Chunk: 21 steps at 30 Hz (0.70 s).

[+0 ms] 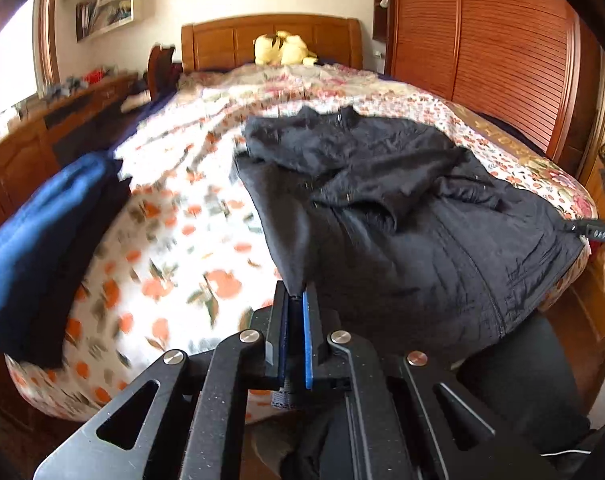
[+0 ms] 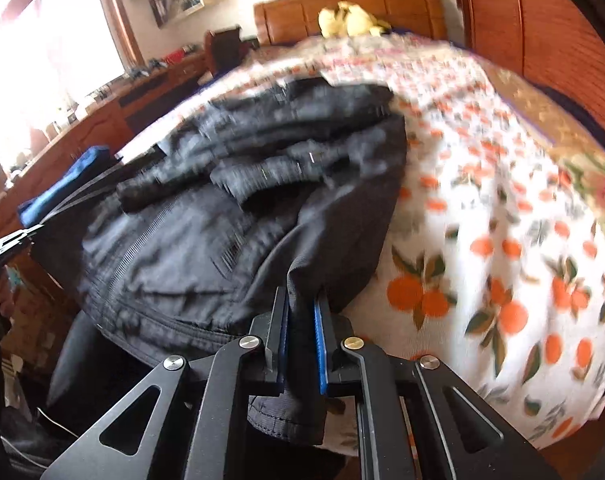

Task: Fold large clothes

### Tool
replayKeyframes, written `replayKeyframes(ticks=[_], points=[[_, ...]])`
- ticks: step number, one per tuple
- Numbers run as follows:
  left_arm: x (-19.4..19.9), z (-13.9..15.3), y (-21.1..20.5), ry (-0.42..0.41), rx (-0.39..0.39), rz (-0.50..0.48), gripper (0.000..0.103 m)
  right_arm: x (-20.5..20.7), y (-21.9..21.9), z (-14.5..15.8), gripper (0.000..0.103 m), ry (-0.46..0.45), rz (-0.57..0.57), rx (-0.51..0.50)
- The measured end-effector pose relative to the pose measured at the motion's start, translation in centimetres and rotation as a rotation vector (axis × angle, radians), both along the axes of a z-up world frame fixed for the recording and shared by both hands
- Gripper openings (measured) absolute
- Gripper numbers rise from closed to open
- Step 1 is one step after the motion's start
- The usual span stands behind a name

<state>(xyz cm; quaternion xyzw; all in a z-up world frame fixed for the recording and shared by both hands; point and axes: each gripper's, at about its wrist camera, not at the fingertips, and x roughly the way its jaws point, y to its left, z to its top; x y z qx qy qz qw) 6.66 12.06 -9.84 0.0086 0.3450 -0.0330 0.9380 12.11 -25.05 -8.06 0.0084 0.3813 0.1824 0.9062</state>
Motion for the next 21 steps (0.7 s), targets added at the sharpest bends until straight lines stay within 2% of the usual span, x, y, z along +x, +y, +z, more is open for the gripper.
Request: replayKeyframes(ticks=[3,9,13,18,21], points=[[0.1,2.7,-0.1,-0.047,-0.01,-0.006,0.006,-0.6,0.1,2.9,0.008,-0.074,0.026,0.025],[0.1,8.4,-2.1,-0.154,0.032,-0.044,0.006,-1.0,-0.7,7.9,0.007,-0.184,0.0,0.105],[-0.7,11.9,-2.7,-0.213,0.049,-0.06,0.006,-2.0,-1.2,11.5,0.007,-0.262,-0.007,0.119],[-2.7,15.6,-2.8,-0.286,0.048,-0.067,0.006,-5.6,-2.0,15.8,0.007,-0.348,0.026,0.101],[-4.2,17.0,-2.8,-0.313,0.041,-0.085,0.006,-8.5,-2.3,17.4,0.007,-0.384,0.039,0.099]])
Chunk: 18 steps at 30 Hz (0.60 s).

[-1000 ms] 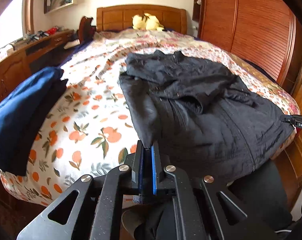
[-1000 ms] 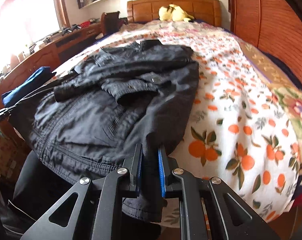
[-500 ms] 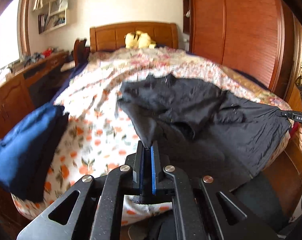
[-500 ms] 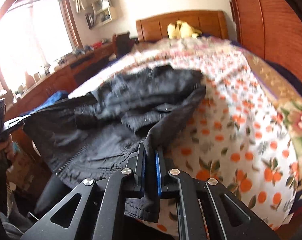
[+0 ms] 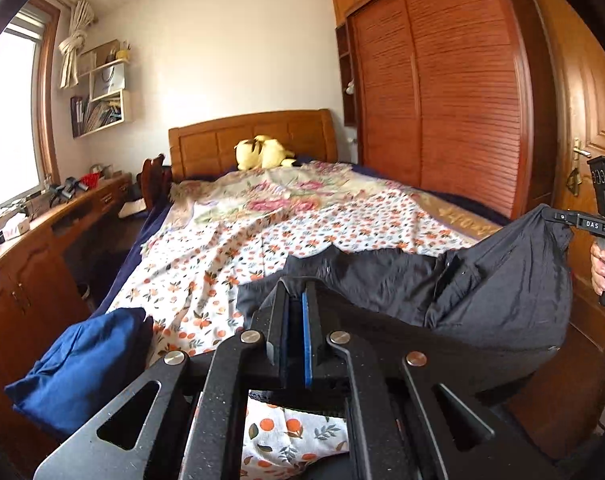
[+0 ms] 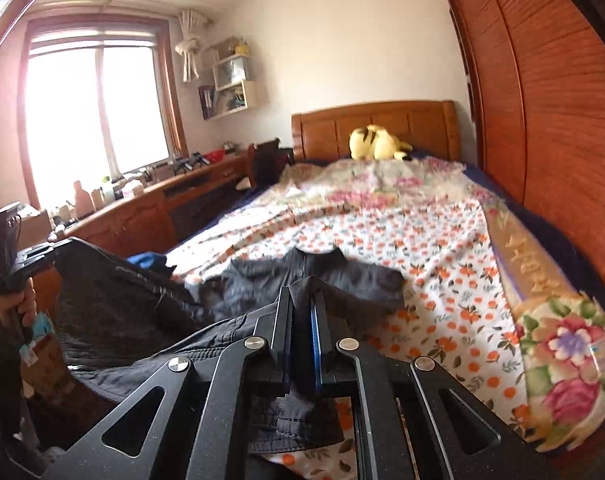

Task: Fold large clothes

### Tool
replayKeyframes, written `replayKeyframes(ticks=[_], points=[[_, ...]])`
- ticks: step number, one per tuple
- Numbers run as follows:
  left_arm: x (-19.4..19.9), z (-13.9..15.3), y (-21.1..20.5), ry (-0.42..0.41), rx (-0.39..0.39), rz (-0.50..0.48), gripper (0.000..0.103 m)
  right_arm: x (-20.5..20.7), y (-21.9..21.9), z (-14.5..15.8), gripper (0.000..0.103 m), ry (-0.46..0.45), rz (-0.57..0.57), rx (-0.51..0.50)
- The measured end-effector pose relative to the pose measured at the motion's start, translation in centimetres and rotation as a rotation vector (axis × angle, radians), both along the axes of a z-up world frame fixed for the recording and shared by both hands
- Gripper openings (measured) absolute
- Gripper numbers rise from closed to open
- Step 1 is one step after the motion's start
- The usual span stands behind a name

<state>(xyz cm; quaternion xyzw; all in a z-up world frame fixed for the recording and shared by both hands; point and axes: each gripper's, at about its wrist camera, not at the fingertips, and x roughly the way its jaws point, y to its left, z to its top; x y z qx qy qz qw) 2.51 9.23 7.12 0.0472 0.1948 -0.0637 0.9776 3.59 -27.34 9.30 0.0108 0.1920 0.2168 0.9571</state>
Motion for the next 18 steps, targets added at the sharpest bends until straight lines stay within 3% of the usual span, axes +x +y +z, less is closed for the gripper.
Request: replayKeyframes(ticks=[4,8,18], points=[[-0.1,-1.9,-0.2,0.033,-0.006,-0.002,0.006,-2.7,-0.1,-2.3,0.007,0.011,0.003,-0.038],[1.7,-4.8,0.0,0.097,-0.002,0.02,0.006,-1.4,0.0,-6.0,0.007,0.087,0.004,-0.048],[8.2,-10.6,1.7,0.184,-0.036,0.076,0.006,6.8,-0.7,-12.6,0.007,0.234,-0.037,-0.017]])
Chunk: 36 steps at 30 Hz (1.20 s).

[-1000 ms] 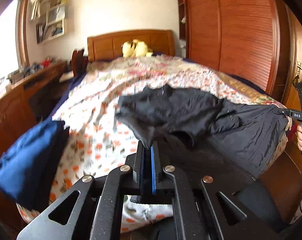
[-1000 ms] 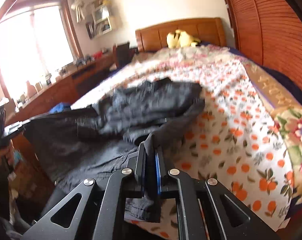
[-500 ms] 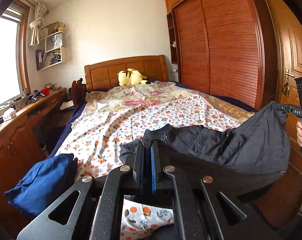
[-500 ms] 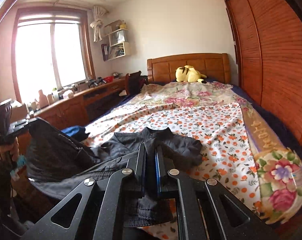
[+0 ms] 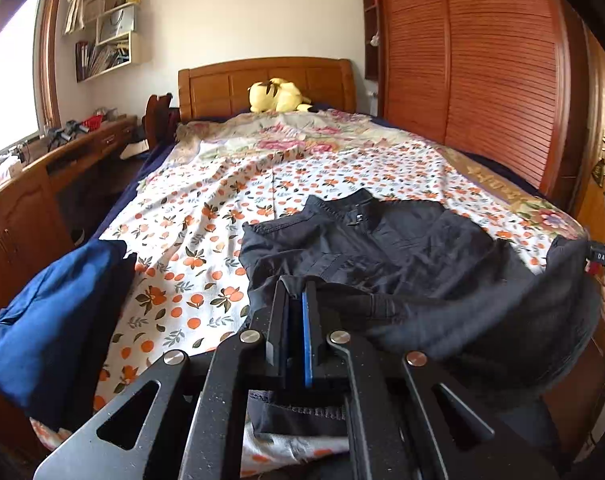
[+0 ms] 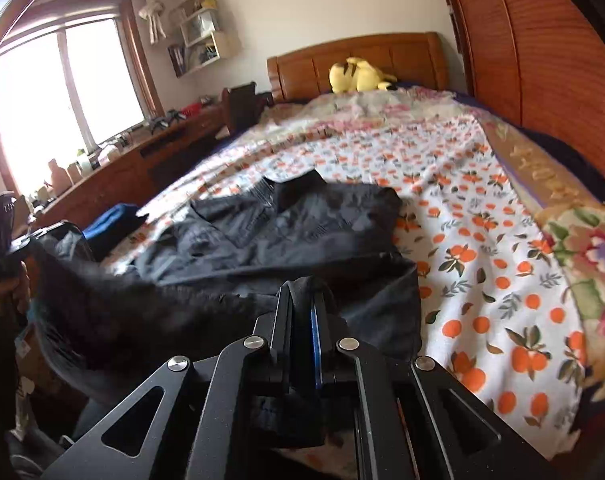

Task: Fold large clothes

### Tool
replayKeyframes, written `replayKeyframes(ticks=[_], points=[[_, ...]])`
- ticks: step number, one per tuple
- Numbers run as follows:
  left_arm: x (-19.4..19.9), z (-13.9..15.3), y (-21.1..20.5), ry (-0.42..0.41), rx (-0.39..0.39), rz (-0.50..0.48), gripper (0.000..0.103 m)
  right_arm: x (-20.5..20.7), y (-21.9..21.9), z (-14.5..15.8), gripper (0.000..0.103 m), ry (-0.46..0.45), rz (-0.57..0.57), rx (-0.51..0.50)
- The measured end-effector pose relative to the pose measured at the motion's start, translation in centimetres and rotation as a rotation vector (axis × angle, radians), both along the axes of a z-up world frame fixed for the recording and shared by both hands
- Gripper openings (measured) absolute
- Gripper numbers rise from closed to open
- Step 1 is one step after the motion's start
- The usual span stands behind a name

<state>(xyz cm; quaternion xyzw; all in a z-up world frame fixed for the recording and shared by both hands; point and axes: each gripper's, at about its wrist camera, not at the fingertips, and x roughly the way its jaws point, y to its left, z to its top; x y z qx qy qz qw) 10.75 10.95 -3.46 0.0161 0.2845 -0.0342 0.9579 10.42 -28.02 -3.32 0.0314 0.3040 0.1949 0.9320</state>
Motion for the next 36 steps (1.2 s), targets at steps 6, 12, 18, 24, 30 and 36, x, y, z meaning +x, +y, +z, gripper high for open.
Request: replayKeyframes(ticks=[6,12,18,24,30,36], points=[[4.5,-1.2,0.4,-0.009,0.036,0.059,0.006,6.5,2.3,-1.5,0.007,-0.013,-0.016,-0.056],[8.3,-1.0,0.0,-0.05,0.04,0.119,0.006,12.0,4.0,-1.1,0.007,-0.075,-0.055,-0.08],[10.7,-1.3,0.7,-0.035,-0.005,0.134,0.008,18.6,6.5,-1.7,0.007,-0.077,-0.067,-0.155],[9.5,-0.9,0.5,-0.105,-0.006,0.125,0.043,22.6,8.1,-3.1,0.008,-0.036,-0.112,-0.185],[10.8,-1.0,0.0,-0.1,-0.055,0.079,0.08,26.8,9.3,-2.2,0.008,-0.01,-0.181,-0.162],[12.5,-1.7,-1.3,-0.106,-0.069,0.053,0.083,30.4,12.0,-0.6,0.008,-0.027,-0.253,-0.227]])
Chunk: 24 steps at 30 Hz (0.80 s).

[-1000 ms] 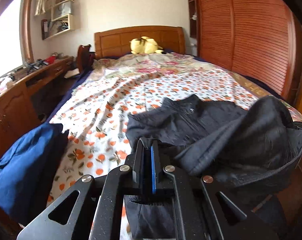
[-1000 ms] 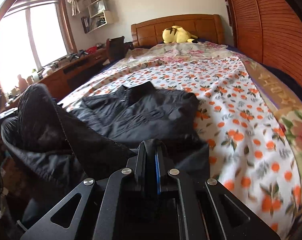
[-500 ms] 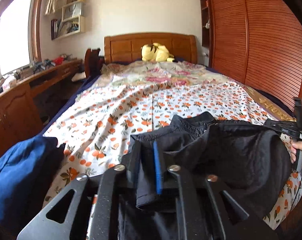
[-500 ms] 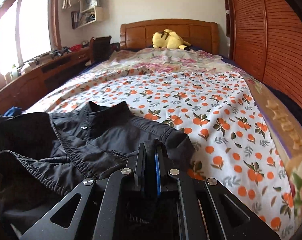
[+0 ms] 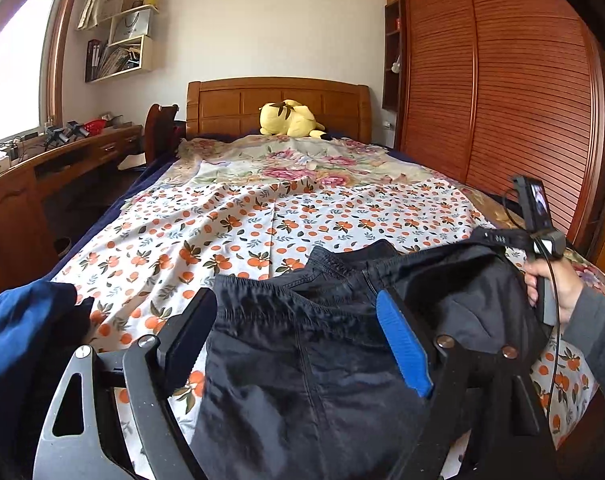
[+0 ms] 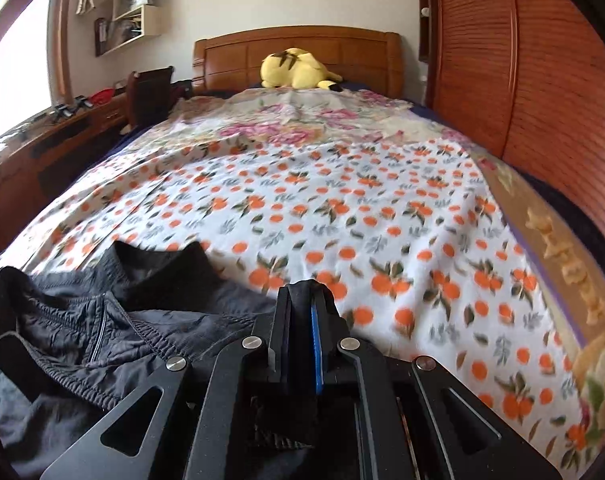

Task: Fold large clothes

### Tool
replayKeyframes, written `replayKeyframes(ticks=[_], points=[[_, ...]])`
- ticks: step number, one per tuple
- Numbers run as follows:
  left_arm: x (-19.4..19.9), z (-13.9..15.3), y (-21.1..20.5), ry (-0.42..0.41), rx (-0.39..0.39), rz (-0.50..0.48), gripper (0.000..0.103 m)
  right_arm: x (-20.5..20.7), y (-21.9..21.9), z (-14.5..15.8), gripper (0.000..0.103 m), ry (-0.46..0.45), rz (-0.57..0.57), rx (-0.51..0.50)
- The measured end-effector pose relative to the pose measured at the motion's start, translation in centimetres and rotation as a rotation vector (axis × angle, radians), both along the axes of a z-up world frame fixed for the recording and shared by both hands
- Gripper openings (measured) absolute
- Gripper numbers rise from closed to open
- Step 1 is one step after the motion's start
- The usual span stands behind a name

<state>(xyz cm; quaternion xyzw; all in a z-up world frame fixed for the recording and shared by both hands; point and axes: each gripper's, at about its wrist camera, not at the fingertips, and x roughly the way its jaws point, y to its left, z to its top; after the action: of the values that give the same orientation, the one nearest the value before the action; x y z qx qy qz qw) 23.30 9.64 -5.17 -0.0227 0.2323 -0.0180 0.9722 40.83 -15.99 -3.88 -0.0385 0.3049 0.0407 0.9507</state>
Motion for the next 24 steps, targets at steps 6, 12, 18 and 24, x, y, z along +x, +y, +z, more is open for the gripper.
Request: replayKeyframes(ticks=[6,12,18,24], points=[[0.6,-1.5,0.6,0.001,-0.006,-0.002,0.083,4.0,2.6,-0.3,0.008,0.046,-0.068,-0.113],[0.7,-2.6,1.6,0.028,-0.023,-0.004,0.083,4.9,4.6,-0.9,0.02,0.122,-0.074,-0.149],[0.5,-2.9,2.4,0.043,-0.035,-0.002,0.083,3.5,4.0,2.7,0.058,0.002,-0.16,-0.154],[0.3,-3.2,2.7,0.054,-0.026,0.001,0.083,1.9,3.6,2.8,0.06,0.055,-0.083,-0.176]])
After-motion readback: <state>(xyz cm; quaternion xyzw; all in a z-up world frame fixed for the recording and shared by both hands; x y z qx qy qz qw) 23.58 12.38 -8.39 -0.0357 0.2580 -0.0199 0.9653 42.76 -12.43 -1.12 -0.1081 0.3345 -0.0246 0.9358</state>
